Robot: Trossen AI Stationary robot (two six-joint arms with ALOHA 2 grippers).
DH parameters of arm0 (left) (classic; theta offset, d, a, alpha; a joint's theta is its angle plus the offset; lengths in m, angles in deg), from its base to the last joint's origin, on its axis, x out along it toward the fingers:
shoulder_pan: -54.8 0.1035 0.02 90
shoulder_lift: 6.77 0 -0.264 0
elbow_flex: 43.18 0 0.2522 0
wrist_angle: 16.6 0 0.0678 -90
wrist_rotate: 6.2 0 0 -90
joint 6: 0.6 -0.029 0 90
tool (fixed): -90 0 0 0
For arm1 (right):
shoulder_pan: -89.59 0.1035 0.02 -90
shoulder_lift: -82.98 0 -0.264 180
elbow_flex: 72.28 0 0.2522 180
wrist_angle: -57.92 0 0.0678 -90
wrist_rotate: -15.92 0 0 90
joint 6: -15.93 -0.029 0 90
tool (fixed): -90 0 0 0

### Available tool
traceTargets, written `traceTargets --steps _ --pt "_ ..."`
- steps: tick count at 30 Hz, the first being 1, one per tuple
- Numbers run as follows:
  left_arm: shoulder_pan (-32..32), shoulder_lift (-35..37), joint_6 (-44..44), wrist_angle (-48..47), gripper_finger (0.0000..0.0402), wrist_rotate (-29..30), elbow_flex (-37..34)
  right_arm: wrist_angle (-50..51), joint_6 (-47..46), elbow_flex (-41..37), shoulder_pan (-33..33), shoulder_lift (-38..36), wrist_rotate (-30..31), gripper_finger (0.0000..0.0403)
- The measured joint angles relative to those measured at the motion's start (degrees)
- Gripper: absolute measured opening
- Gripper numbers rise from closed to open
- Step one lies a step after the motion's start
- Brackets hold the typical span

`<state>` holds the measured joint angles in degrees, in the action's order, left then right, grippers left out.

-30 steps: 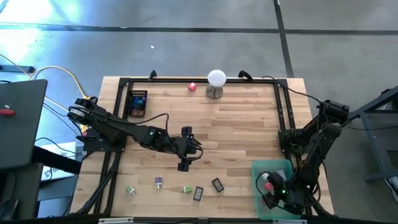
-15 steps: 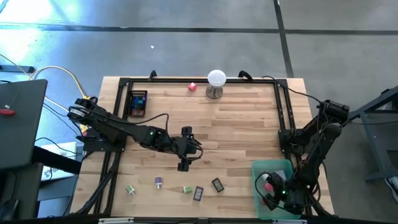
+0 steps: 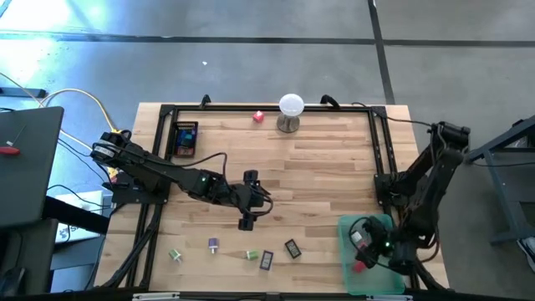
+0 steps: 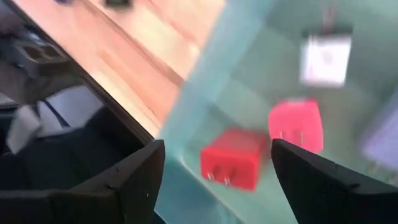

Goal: Pick & Place Office items
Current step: Put the white and pink charger adapter into the green bin

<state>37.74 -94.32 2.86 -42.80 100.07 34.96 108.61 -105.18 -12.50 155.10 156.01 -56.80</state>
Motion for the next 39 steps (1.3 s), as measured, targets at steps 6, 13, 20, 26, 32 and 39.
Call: traceTargets --steps 6,13,20,26,32,39 --pt "0.37 0.00 -0.03 -2.67 0.0270 -2.44 0.00 4.07 8.20 0.00 -1.48 -3.75 9.95 0.0285" --pt "1.58 0.00 -0.42 -5.43 0.0270 -2.51 0.00 1.44 33.25 0.00 -6.83 -4.73 22.41 0.0287" --pt "3.04 0.00 -0.57 -8.78 0.0270 -2.54 0.00 -13.20 62.73 0.00 -12.24 -3.24 26.35 0.0287" --pt "3.29 0.00 -8.95 -20.28 0.0270 -2.62 0.00 -23.55 79.06 0.00 -15.04 0.18 26.24 0.0287" --pt "6.39 0.00 -14.23 -25.47 0.0270 -12.49 -0.11 -26.66 85.62 0.00 -18.51 3.79 25.80 0.0287" --pt "13.03 -1.80 -17.61 -24.17 0.0270 -25.43 -1.71 -26.94 85.41 -0.02 -22.90 6.73 20.51 0.0287"
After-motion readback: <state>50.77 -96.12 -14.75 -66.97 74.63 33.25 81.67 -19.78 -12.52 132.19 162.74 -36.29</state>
